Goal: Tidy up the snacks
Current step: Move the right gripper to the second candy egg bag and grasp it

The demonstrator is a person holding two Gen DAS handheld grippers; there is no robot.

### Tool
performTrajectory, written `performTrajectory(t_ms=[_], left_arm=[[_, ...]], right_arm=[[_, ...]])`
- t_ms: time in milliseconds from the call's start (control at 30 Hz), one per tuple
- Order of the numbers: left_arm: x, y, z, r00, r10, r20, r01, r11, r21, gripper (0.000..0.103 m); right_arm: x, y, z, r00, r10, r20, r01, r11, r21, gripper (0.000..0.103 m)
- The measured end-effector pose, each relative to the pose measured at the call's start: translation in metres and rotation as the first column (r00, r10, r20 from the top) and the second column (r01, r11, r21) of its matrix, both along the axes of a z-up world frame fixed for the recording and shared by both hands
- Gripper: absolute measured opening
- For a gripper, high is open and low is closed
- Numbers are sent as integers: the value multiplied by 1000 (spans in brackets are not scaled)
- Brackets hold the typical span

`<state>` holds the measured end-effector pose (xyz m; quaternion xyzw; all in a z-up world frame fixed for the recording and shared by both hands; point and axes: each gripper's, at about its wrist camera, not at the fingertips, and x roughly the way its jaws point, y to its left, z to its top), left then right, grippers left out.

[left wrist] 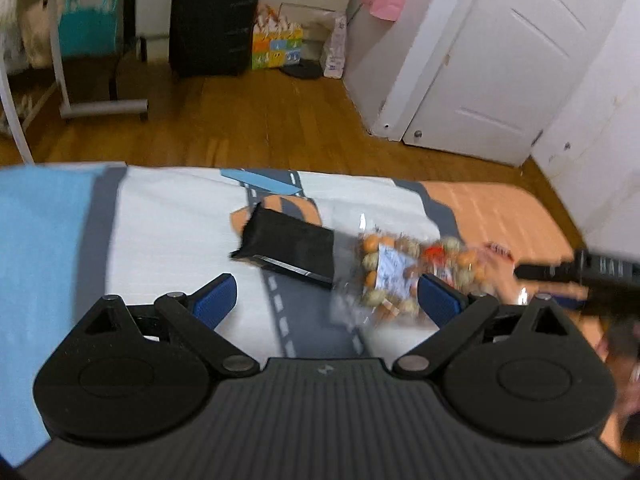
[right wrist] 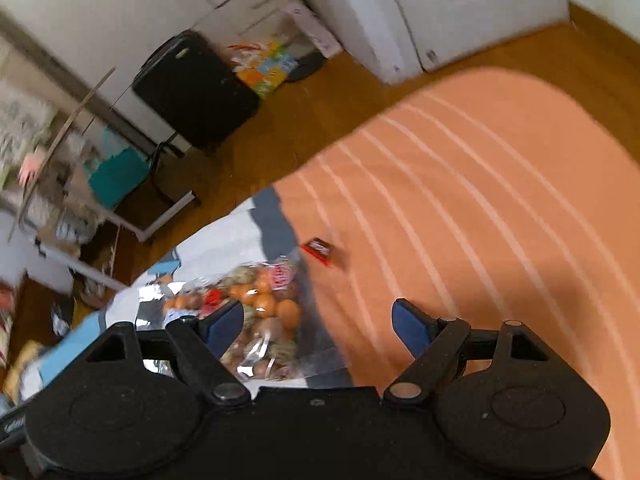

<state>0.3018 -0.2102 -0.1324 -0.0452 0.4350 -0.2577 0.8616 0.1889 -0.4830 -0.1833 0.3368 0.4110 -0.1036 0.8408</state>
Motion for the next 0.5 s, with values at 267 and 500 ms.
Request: performTrajectory(t_ms=[267, 500], left_arm=[[18, -31, -25, 1000, -22, -8, 22, 999, 27, 94], [18, -36, -38, 999, -38, -35, 38, 999, -1, 49]], right_arm=[[18, 9, -16, 993, 100, 58, -104, 992, 67, 78], [26, 20, -20, 988, 154, 33, -155, 988, 10, 70]])
